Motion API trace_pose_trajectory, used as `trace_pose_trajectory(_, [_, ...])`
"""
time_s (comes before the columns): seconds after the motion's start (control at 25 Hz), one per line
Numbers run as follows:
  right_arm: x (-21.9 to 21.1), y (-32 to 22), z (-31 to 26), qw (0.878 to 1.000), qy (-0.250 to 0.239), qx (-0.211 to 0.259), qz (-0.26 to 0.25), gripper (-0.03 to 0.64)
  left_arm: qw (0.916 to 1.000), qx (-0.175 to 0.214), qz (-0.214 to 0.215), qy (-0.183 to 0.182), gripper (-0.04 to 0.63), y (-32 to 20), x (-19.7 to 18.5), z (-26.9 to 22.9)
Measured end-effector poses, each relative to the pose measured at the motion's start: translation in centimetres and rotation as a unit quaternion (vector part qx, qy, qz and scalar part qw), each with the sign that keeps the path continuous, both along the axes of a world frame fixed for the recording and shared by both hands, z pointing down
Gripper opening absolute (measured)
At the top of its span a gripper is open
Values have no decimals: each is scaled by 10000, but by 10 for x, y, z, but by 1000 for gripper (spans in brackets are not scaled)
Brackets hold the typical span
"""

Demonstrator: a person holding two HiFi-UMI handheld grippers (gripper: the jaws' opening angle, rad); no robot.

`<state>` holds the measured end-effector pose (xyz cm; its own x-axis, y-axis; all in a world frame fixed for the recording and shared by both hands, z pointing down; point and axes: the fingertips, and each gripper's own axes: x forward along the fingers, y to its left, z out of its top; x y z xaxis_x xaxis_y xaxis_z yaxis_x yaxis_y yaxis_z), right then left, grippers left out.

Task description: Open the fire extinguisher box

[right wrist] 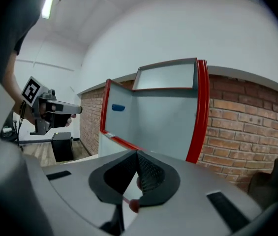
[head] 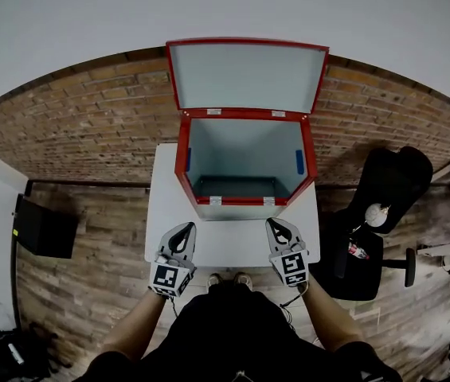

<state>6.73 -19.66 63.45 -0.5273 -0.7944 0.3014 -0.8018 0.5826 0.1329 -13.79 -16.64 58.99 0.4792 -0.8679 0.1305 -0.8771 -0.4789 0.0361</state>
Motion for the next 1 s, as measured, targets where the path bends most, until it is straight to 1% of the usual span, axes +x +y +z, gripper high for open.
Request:
trace_pose_trajectory(0.12, [-5,9,20,9998,19,-192,-26,20,9998,-180,-83,50,49,8,0,17])
trace_pose_trajectory(0.24, [-9,16,28,9995,-4,-300,-52,20,9994,-309,-125,38,49,12,1,28])
trace_pose_trajectory(0.4, [-11,21,25,9994,-78,-315,-69,20,9993,-364,-125,-1,49,15,2,32])
trace_pose_trajectory(0.56, [-10,25,17,9991,-200,-364,-29,20,9984,-549,-108,18,49,16,5,33])
trace_pose_trajectory(0.8, [-12,31,-9,9963,-677,-530,-16,18,9990,-450,5,47,49,14,15,28])
trace_pose_trajectory(0.92, [-13,33,-21,9951,-832,-533,-17,18,9991,-411,24,58,49,15,18,26])
trace_pose_trajectory(1.0, [-12,32,-26,9943,-948,-487,9,18,9995,-310,33,90,49,14,20,22])
